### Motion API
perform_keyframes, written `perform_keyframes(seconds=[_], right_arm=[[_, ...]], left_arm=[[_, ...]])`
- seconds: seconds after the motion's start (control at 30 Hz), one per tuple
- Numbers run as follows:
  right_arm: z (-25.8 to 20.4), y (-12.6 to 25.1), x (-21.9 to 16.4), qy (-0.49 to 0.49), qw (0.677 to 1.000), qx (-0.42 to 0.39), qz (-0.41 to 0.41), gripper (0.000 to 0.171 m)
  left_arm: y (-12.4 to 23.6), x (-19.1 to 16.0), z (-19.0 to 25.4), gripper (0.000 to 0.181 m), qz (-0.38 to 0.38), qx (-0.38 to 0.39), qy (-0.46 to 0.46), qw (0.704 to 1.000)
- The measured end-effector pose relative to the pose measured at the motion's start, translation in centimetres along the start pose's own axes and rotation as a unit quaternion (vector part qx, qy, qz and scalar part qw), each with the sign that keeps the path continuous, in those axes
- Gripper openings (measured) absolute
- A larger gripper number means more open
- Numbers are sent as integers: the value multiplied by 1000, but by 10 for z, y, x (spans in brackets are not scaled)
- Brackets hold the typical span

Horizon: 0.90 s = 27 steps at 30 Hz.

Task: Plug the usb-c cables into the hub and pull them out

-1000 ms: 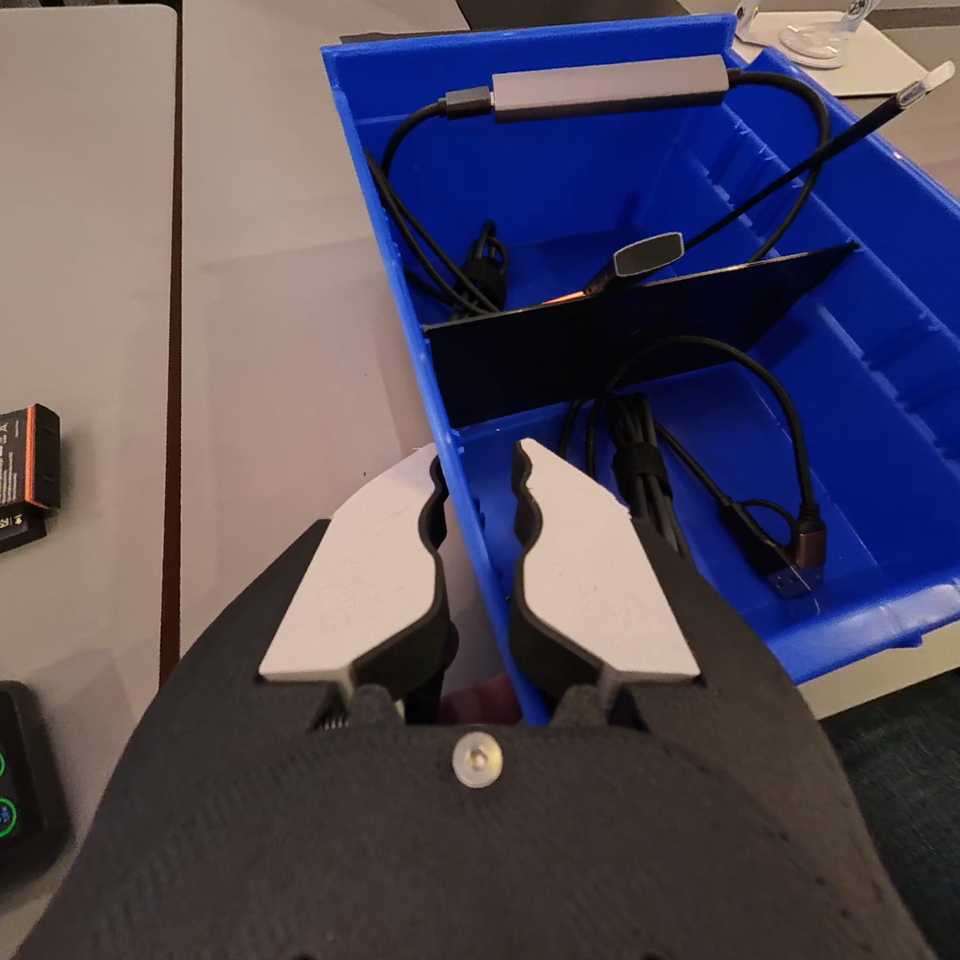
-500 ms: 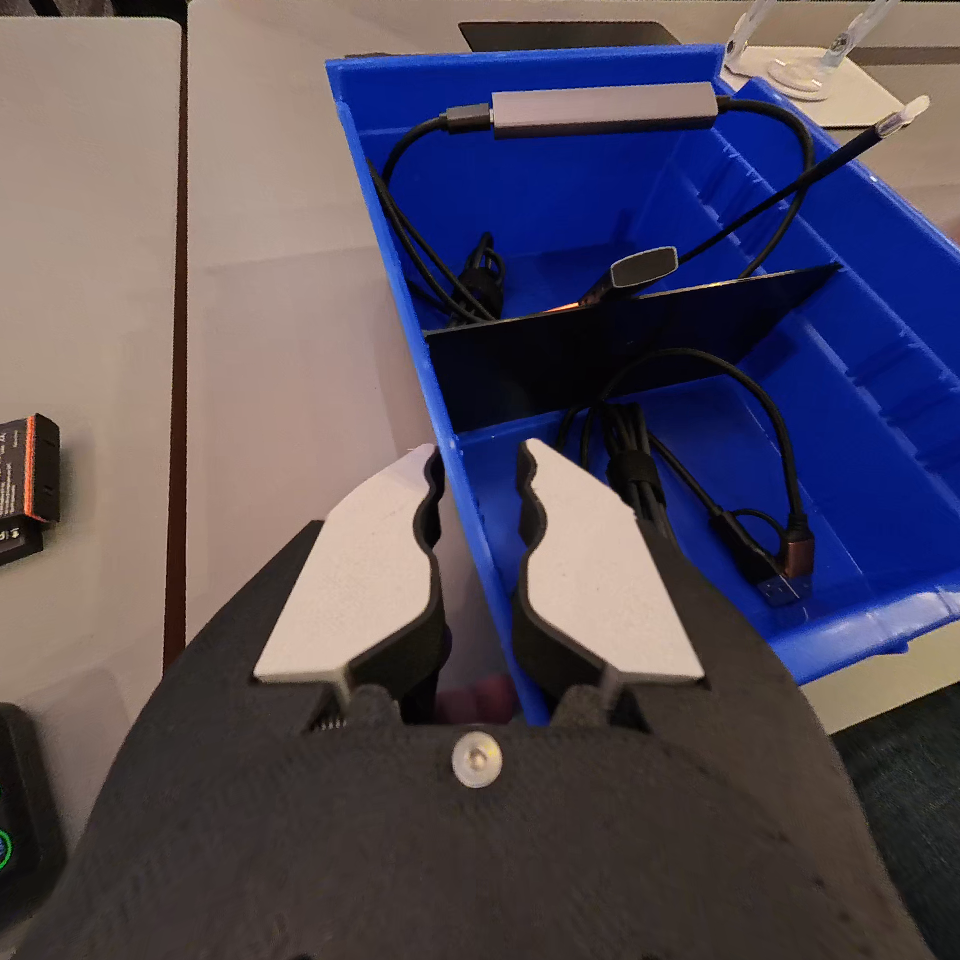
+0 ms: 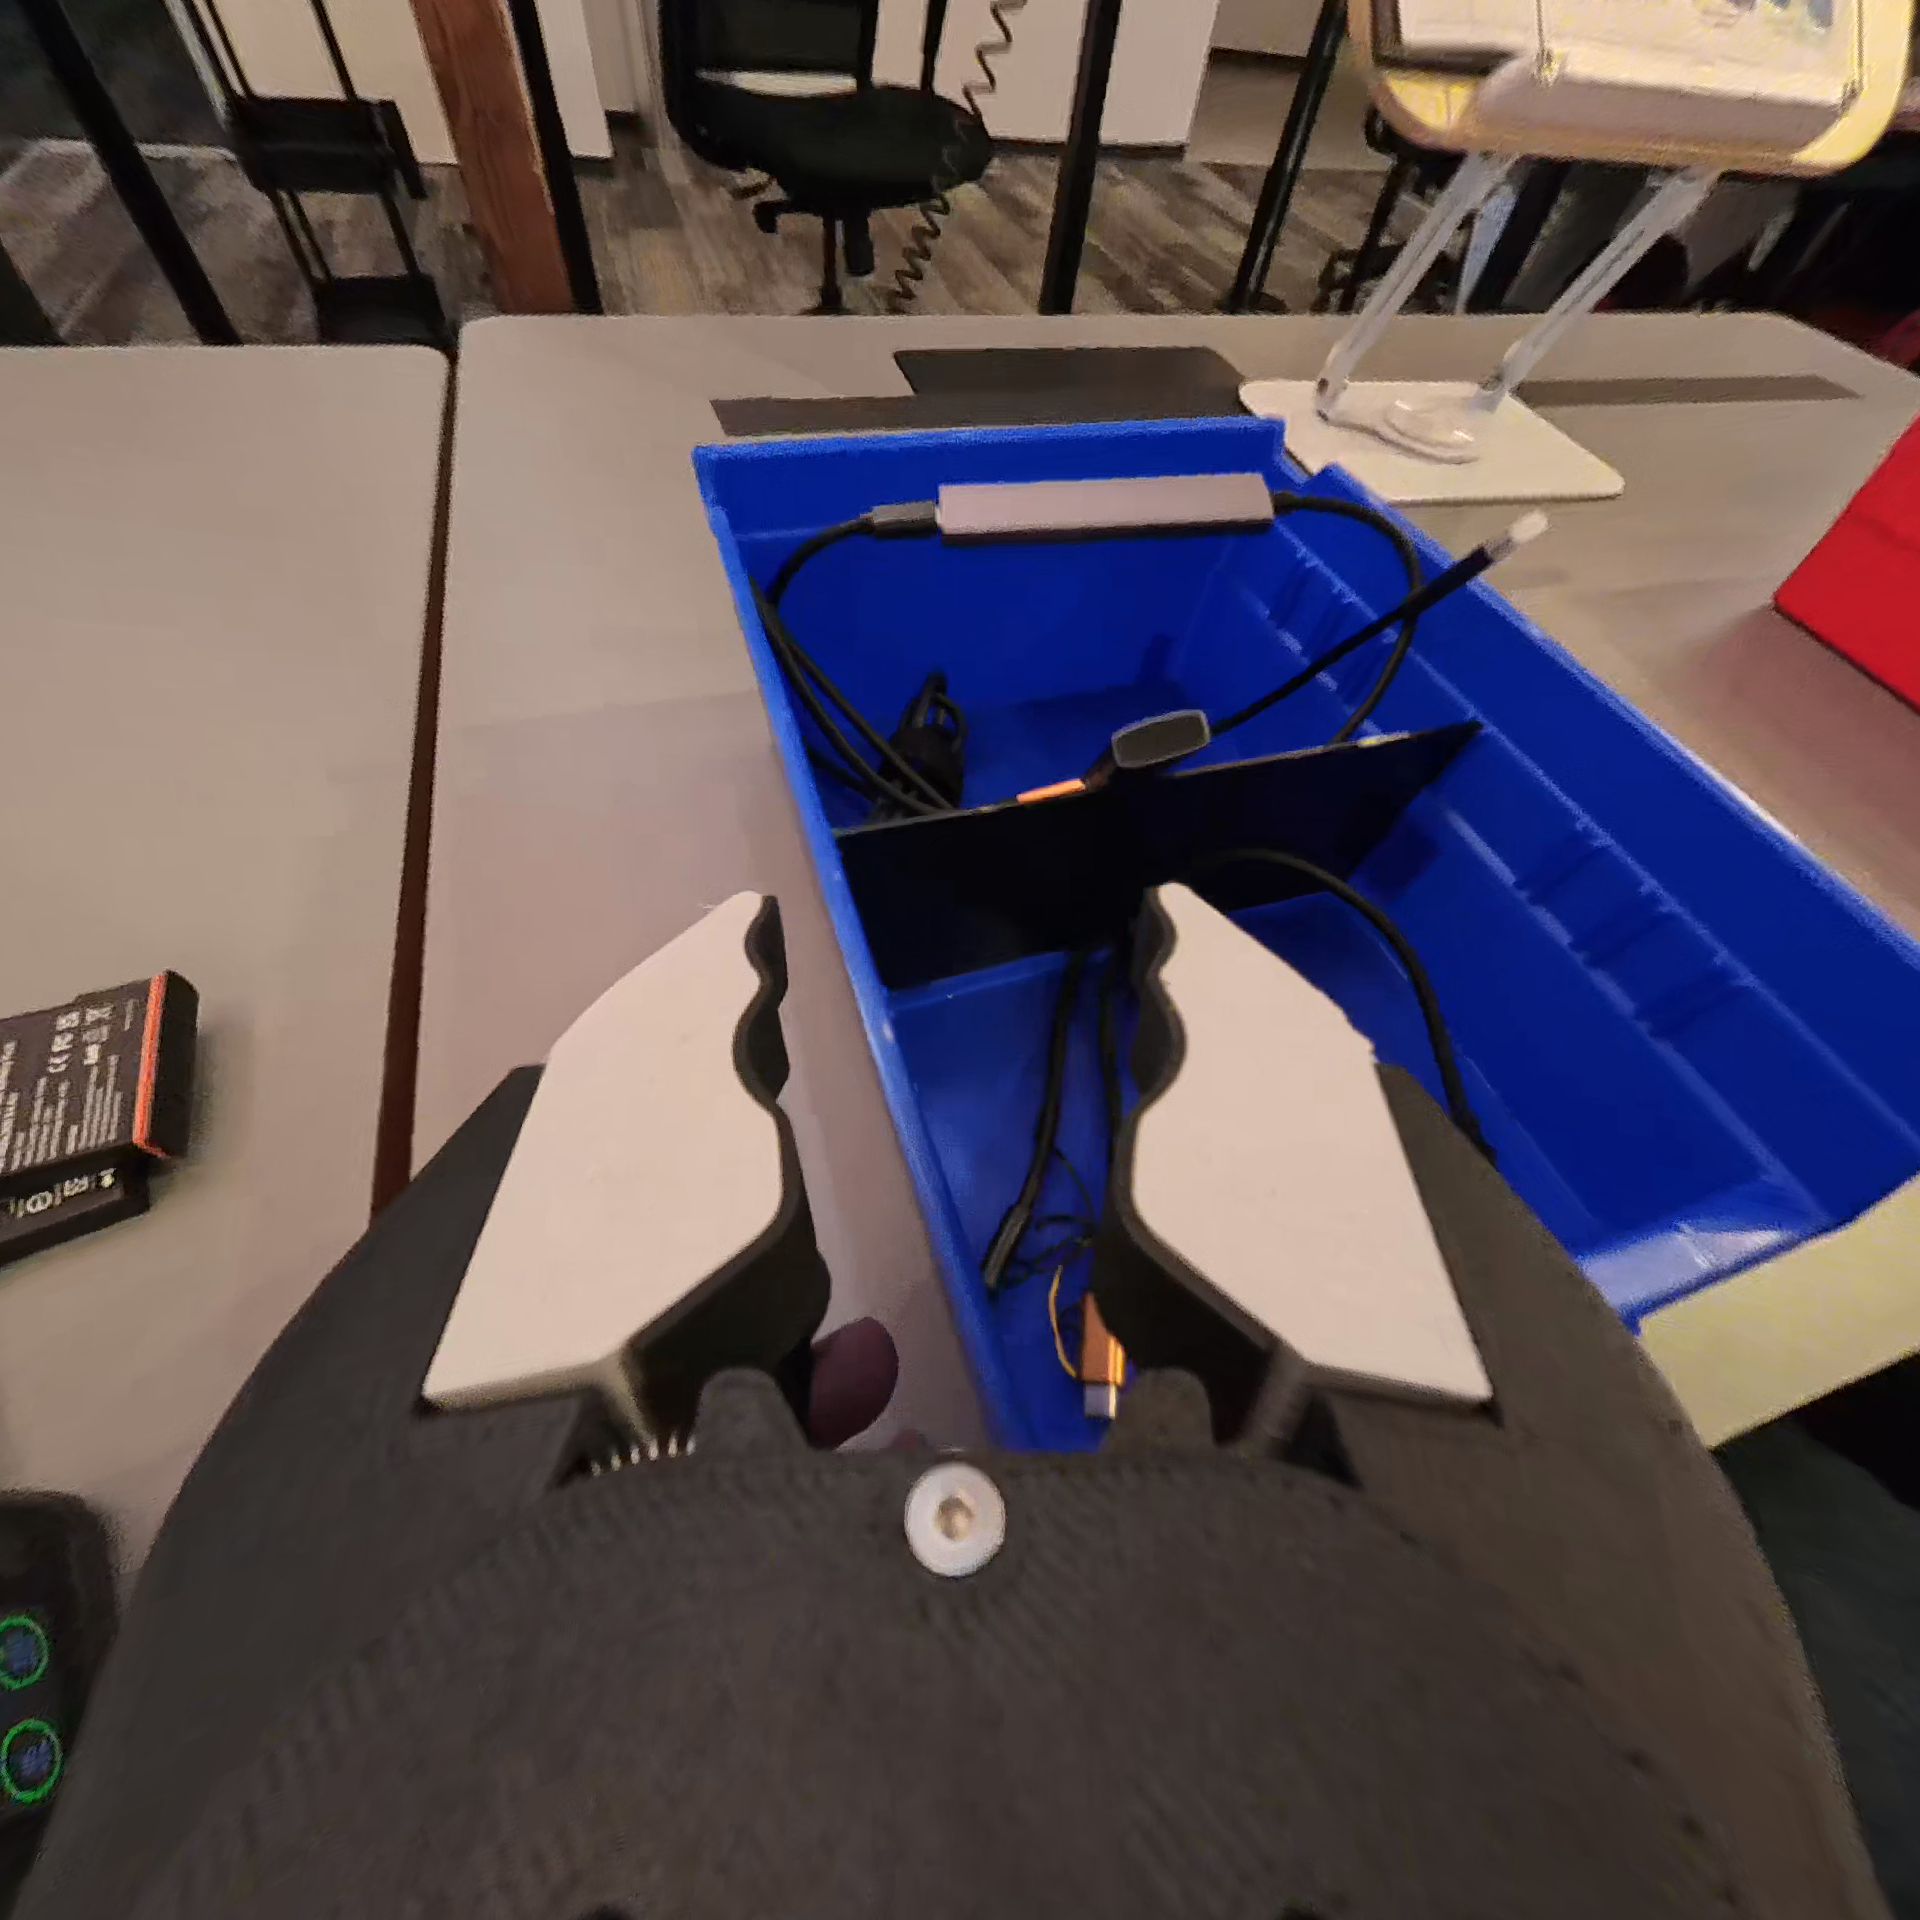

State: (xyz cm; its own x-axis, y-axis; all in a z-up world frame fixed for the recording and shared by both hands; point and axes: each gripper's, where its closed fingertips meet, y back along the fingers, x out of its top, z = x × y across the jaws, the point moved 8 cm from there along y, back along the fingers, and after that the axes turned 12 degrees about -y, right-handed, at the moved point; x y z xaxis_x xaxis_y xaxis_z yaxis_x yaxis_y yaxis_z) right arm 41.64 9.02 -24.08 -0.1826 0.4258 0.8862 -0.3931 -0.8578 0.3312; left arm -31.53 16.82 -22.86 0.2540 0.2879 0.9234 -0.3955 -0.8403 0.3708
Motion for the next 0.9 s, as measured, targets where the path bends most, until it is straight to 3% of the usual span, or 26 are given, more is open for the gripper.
perform_keyframes(seconds=[0.13, 0.2, 0.3, 0.53, 0.9], right_arm=[[1, -8, -15, 6, 999, -13, -41, 53], [4, -9, -18, -12, 999, -6, -46, 43], [6, -10, -19, -33, 999, 4, -42, 38], [17, -15, -21, -51, 998, 16, -44, 31], [50, -22, -31, -61, 997, 7, -52, 29]], left_arm=[[-9, -15, 6, 50, -76, -6, -27, 997], [-11, -19, 4, 29, -91, 18, -44, 995], [-12, -21, 3, 17, -96, 37, -58, 993], [-8, -22, -8, 5, -101, 63, -52, 992], [-11, -23, -29, 5, -100, 78, -45, 991]])
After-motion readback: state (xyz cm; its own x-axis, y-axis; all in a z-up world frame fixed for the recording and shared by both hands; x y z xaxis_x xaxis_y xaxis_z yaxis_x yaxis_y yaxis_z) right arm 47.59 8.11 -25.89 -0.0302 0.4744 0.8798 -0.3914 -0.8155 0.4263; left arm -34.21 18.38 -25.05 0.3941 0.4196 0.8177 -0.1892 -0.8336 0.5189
